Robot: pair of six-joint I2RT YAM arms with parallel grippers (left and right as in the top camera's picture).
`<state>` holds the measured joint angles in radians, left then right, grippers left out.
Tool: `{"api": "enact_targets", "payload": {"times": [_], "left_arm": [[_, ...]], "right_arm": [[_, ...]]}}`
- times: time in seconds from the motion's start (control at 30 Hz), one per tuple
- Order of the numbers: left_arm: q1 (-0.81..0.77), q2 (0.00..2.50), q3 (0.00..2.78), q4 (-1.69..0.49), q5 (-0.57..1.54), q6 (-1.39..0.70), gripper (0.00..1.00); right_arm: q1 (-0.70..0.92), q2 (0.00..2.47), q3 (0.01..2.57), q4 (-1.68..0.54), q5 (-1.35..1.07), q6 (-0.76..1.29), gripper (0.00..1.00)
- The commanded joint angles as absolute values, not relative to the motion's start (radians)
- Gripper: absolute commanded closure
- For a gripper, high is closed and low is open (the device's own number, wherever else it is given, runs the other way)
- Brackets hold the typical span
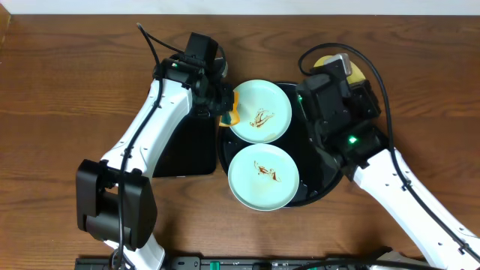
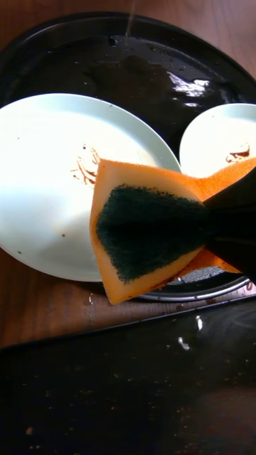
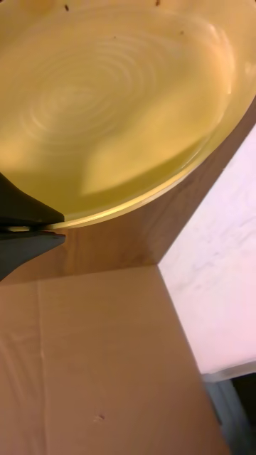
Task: Clean dirty plates on tray and stack at the side
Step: 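Set the yellow plate down on the table right of the tray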
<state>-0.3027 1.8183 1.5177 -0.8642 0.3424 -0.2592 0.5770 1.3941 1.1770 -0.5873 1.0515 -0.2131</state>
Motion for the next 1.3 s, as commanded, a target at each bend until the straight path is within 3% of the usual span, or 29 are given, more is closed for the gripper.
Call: {"api": "enact_targets", "payload": {"times": [0.0, 0.3, 0.57, 0.9, 1.27], "left_arm": [[-0.299, 1.803, 1.531, -0.867, 0.359, -0.259, 0.92], [-0.299, 1.803, 1.531, -0.868, 0.36, -0.26, 0.92], [-0.3, 1.803, 1.531, -0.875, 0.36, -0.259, 0.93], [-0.3, 1.803, 1.531, -0.875, 0.36, -0.259, 0.92], [-0.3, 1.803, 1.531, -0.882, 0.36, -0.259, 0.93]], "right_arm": [[0.605, 1.395, 1.195, -0.584, 1.092, -0.244, 0.99], [0.515, 1.395, 1.195, -0.64, 0.991, 0.019, 0.99], [0.193, 1.395, 1.195, -0.753, 0.648, 0.255, 0.99], [-0.287, 1.47, 1.195, -0.771, 0.172, 0.318, 0.99], [-0.505, 1.724, 1.195, -0.647, 0.096, 0.317, 0.99]]}}
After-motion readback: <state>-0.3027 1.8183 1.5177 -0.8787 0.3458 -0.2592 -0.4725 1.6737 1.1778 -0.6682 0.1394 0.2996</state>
